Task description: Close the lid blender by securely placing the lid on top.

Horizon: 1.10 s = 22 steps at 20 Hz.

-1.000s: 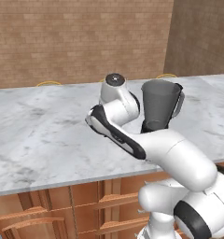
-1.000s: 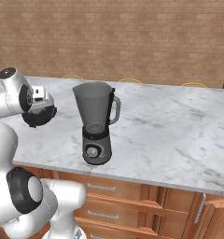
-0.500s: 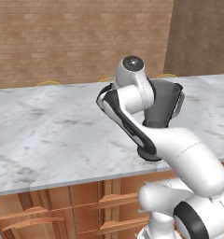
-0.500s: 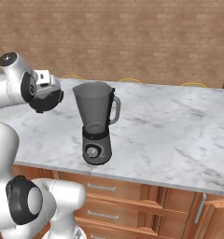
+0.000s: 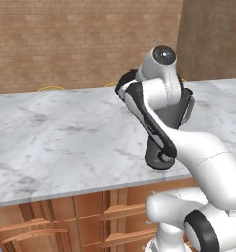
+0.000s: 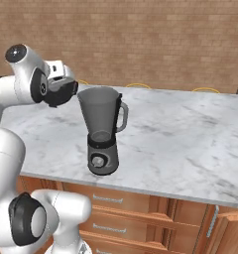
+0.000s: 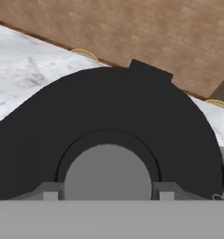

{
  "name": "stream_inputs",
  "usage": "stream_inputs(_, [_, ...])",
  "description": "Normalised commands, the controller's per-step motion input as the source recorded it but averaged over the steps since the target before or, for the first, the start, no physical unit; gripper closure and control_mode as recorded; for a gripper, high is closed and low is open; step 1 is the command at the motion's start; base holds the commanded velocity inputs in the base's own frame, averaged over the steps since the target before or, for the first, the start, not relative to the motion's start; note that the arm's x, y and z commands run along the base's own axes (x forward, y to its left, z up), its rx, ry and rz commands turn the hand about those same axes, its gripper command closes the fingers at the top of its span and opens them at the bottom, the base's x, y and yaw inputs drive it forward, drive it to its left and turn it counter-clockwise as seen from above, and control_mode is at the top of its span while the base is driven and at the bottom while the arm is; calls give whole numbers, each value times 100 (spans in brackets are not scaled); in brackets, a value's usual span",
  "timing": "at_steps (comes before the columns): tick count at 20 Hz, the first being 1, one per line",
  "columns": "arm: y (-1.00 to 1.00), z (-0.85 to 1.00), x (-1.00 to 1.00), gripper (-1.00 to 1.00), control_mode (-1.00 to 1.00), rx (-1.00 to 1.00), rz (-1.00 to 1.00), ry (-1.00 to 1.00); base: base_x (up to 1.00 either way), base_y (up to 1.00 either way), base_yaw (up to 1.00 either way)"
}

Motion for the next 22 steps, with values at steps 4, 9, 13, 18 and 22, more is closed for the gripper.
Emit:
stream_inputs(4, [-47, 77, 0, 100, -100, 0, 0, 0, 0, 0, 0])
stream_inputs(9, [-48, 55, 1, 100, -100, 0, 0, 7, 0, 0, 0])
stream_inputs(13, [-46, 10, 14, 100, -100, 0, 0, 18, 0, 0, 0])
stream_inputs(18, [-31, -2, 18, 100, -100, 0, 0, 20, 0, 0, 0])
stream_inputs(22, [-23, 0, 23, 100, -100, 0, 0, 17, 0, 0, 0])
